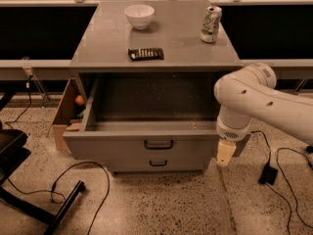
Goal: Open top drawer
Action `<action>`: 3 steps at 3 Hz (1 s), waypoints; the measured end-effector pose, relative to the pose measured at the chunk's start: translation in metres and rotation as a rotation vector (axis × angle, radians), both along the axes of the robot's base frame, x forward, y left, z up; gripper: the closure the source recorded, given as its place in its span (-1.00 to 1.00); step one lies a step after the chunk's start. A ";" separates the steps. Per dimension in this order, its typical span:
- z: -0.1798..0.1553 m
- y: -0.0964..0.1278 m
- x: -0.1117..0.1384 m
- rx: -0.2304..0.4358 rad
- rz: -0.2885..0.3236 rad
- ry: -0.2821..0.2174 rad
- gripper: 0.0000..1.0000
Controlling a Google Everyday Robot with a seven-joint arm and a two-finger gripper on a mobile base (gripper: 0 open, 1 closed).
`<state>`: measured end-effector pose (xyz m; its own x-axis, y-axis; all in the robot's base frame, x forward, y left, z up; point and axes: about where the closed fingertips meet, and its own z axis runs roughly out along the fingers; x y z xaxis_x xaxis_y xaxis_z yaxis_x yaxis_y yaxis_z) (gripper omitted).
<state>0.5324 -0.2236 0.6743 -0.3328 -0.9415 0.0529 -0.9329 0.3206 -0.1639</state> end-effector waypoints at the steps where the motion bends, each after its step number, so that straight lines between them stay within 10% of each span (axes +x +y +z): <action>1: -0.006 0.002 -0.037 0.024 0.019 0.085 0.13; 3: 0.006 0.000 -0.038 0.022 0.016 0.085 1.00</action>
Offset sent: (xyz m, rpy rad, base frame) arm -0.1460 -0.0025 -0.0018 0.0464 0.2853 0.0367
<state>0.4947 -0.2236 0.6799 -0.3127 -0.9480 0.0598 -0.9483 0.3079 -0.0767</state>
